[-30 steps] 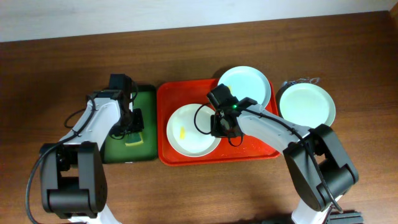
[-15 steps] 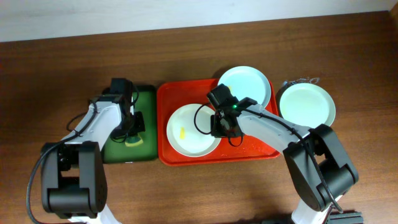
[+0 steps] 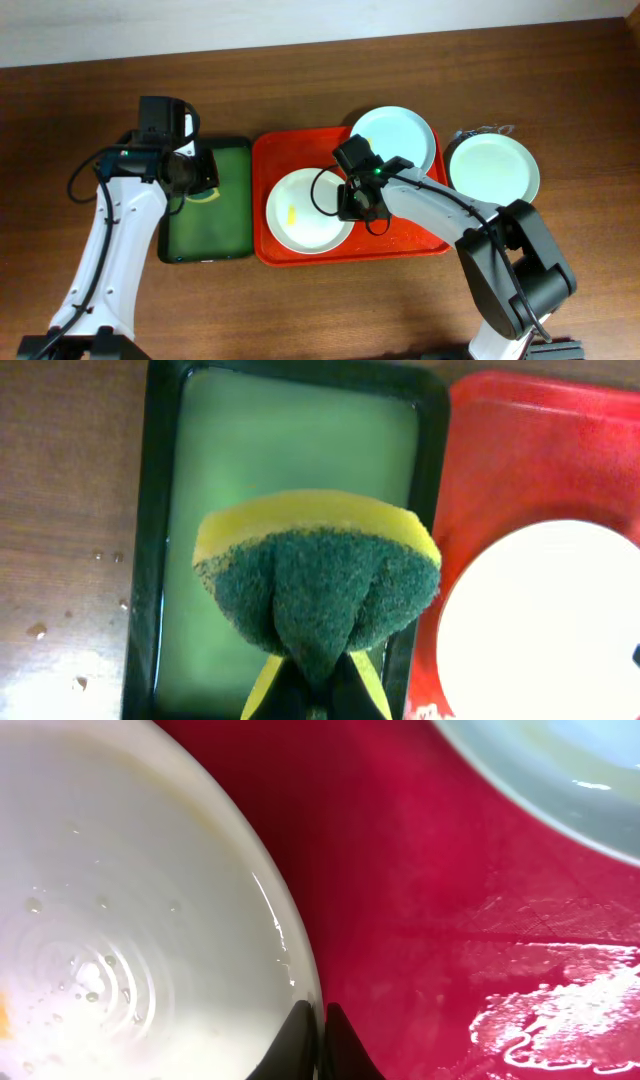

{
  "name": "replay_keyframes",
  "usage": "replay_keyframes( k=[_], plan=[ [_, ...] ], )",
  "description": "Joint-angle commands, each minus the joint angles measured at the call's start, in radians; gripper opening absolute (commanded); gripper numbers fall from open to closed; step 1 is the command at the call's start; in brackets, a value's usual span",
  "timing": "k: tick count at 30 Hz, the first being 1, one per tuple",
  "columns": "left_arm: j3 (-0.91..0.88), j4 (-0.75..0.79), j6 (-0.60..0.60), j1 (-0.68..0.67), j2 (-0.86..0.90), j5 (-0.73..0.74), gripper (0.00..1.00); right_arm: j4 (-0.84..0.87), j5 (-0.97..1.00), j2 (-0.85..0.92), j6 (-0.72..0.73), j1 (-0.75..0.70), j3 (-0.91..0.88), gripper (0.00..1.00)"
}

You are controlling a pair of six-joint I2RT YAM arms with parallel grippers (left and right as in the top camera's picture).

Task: Clean dirty plates on tray and stack at the side
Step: 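Grasp the sponge with the left gripper and lift it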

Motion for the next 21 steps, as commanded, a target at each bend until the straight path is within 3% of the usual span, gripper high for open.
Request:
replay_keyframes(
  k=[1, 7, 9, 12, 14, 21],
  plan=[
    [0.109, -0.063, 0.043, 0.001, 0.021, 0.008, 0.0, 0.014, -0.068, 0.009, 0.005, 0.007, -0.008, 0.04],
    [0.123, -0.092, 0.043, -0.007, 0.048, 0.015, 0.0, 0.014, -0.056, 0.009, 0.005, 0.007, -0.008, 0.05],
    [0.123, -0.092, 0.066, -0.024, 0.061, 0.014, 0.0, 0.014, -0.041, 0.009, 0.005, 0.008, -0.008, 0.17],
    [0.123, -0.095, 0.08, -0.066, 0.1, -0.005, 0.0, 0.013, -0.031, 0.009, 0.005, 0.008, -0.008, 0.24],
    [0.123, -0.095, 0.08, -0.085, 0.122, -0.008, 0.0, 0.013, -0.03, 0.009, 0.004, 0.008, -0.008, 0.04],
    [0.123, -0.094, 0.08, -0.132, 0.177, -0.008, 0.0, 0.013, -0.03, 0.009, 0.004, 0.008, -0.008, 0.04]
  ],
)
